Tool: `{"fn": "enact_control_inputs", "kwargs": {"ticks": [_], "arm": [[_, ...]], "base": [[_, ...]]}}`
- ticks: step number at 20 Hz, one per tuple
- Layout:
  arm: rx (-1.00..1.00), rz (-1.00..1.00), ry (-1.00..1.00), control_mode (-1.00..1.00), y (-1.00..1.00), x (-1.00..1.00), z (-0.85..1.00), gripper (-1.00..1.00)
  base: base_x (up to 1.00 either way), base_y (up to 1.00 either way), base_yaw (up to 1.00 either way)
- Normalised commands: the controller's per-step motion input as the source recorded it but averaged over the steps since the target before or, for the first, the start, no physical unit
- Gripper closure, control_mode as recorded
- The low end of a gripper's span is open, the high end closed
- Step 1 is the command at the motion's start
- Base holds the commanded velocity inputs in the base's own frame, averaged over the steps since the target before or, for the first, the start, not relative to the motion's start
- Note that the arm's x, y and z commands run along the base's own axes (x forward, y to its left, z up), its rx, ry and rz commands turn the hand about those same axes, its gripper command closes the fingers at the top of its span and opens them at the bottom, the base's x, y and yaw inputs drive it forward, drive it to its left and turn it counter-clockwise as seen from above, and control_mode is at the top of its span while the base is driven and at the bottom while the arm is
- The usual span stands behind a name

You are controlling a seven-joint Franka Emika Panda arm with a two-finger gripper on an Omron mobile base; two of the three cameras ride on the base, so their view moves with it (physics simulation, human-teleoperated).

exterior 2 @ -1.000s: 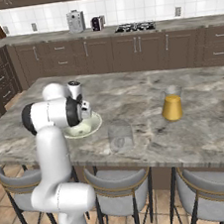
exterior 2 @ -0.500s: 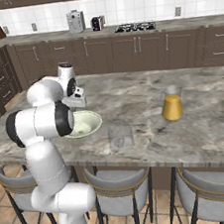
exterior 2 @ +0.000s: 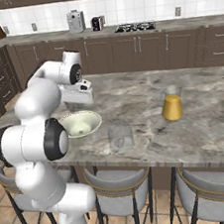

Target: There are two ice cubes in the ice bowl. Place both ice cubes in the glass cup.

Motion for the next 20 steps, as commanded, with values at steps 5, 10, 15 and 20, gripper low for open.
{"fn": "enact_control_inputs", "kwargs": {"ticks": [5,10,15,20], "arm": [[-0.11,-0.04,0.13,-1.0,-0.94,-0.81,0.07,1.0],[0.01,-0.05,0.09,-1.0,-1.0,-0.46,0.0,1.0],[0.03,-0.02,0.05,-1.0,-0.9,-0.14,0.0,1.0],[0.01,-0.02,0.0,-1.0,-0.21,0.02,-0.05,1.0]], "base": [[0.0,0.0,0.0],[0.0,0.0,0.0],[0.0,0.0,0.0],[0.0,0.0,0.0]]}}
